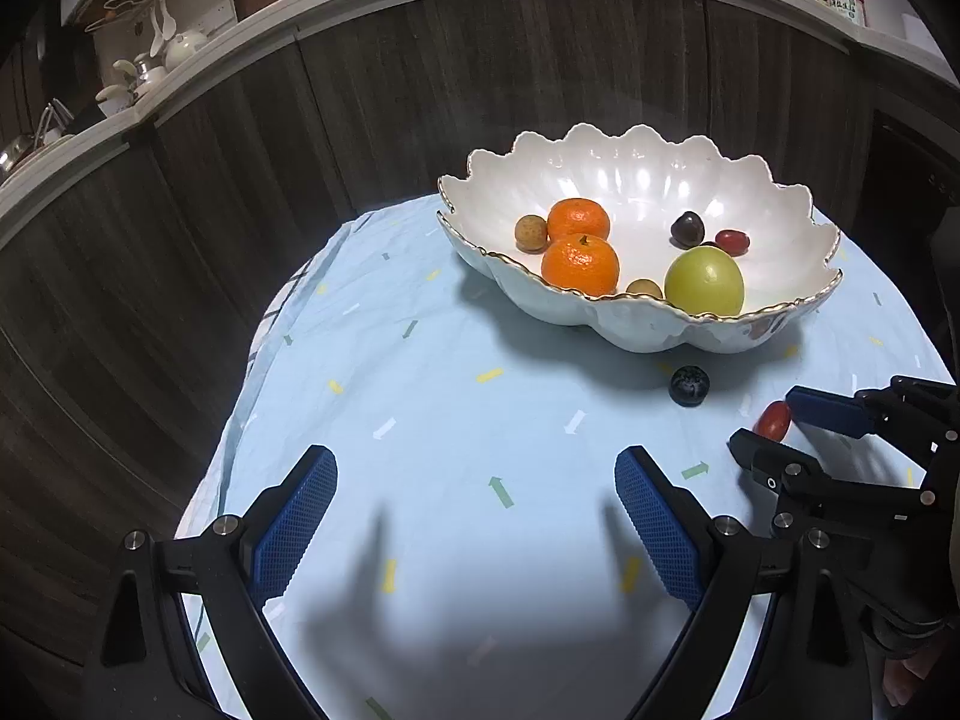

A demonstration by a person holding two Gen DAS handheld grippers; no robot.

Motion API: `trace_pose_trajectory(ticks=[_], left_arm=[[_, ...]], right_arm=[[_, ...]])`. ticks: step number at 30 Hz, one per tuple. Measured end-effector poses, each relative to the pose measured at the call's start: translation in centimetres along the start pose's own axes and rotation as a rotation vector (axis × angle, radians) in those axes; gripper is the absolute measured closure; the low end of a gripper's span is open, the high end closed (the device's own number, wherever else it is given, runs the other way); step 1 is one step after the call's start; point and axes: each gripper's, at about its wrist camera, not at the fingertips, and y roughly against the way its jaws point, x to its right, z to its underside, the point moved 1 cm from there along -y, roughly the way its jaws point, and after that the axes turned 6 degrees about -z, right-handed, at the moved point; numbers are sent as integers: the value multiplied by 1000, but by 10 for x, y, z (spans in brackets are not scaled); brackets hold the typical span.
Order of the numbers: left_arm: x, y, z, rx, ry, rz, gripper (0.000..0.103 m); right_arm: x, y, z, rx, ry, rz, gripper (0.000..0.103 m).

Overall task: Organize fruits
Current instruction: 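Grasp the blueberry with the left tool while the right tool grasps the last red fruit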

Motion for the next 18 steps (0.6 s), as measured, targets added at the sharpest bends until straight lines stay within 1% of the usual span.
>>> trace_pose_trajectory(ticks=[3, 9, 12, 18], left_arm=[[0, 1, 0, 3, 0, -1, 8], [1, 3, 0, 6, 1, 7, 8], [4, 5, -1, 11, 3, 33, 8], [21, 3, -5, 11, 1, 109, 9]], right_arm=[[-1, 1, 0, -1, -3, -16, 71], [-1, 3, 1, 1, -9, -21, 72], [1, 8, 2, 6, -18, -22, 72], [18, 27, 6, 35, -59, 27, 72]])
